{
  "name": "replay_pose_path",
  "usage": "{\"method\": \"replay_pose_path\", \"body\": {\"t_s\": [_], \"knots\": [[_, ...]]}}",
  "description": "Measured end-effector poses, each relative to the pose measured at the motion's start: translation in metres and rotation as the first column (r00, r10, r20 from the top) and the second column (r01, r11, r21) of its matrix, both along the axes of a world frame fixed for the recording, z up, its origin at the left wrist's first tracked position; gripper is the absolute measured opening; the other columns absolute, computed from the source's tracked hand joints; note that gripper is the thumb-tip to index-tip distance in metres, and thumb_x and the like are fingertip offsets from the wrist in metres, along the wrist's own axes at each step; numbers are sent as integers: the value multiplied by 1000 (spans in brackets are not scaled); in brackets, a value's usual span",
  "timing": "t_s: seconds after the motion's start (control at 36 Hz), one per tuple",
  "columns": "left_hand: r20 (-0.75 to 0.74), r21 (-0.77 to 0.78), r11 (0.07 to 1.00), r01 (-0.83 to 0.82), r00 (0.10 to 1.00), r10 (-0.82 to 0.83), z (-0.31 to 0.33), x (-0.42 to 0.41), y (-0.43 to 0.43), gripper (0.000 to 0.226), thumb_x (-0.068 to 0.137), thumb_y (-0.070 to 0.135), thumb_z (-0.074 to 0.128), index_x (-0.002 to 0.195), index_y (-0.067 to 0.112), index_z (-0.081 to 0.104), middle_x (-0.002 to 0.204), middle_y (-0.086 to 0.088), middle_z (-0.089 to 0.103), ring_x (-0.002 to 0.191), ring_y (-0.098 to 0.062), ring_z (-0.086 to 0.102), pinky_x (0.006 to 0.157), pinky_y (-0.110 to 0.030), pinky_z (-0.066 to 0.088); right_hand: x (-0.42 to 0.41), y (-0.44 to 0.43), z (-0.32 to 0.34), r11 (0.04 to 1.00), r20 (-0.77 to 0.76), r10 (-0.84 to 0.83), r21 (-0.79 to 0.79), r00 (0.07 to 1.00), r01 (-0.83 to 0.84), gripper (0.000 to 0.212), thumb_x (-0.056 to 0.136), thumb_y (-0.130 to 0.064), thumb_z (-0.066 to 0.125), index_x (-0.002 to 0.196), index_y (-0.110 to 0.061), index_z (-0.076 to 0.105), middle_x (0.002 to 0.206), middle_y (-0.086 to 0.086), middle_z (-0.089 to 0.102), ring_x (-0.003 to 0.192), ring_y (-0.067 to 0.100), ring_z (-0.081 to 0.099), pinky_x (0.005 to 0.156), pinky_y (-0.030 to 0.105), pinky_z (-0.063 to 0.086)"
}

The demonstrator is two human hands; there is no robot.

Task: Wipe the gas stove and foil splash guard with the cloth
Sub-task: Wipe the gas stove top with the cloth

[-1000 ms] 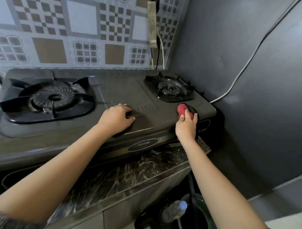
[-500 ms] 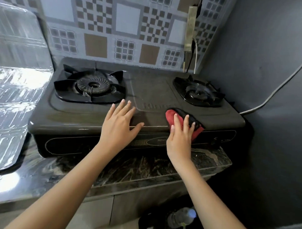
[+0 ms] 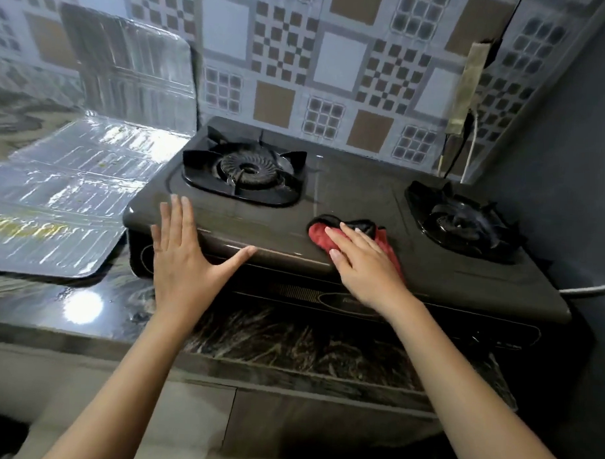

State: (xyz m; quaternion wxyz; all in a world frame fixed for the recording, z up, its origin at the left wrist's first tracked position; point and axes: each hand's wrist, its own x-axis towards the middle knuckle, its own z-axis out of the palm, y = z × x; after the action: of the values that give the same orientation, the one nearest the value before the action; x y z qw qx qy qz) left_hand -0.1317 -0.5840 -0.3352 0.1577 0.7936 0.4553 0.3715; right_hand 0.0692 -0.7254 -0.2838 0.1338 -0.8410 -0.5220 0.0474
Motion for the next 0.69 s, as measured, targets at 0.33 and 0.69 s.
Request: {"method": "replay_pose_path", "body": {"t_s": [0.33,0.69], "knots": [[329,-329,936,-123,915,236,-37,-34,24,130,55,73,61,147,17,-12,157,3,-15,143,-8,-14,118,-33,-4,-22,70,0,935,-35,353,-7,935,-354,43,98,-36,35,141,-39,30,154,-14,20,143,11,12,116,32,8],[613,-364,919,152,782,114,-74,-48,46,67,70,66,57,121,72,15,150,20,22,138,1,22,117,-38,22,-76,145,-3,830,22,557,12,831,-557,43,98,-36,36,141,-39,29,152,-11,25,141,14,18,116,36,13]]}}
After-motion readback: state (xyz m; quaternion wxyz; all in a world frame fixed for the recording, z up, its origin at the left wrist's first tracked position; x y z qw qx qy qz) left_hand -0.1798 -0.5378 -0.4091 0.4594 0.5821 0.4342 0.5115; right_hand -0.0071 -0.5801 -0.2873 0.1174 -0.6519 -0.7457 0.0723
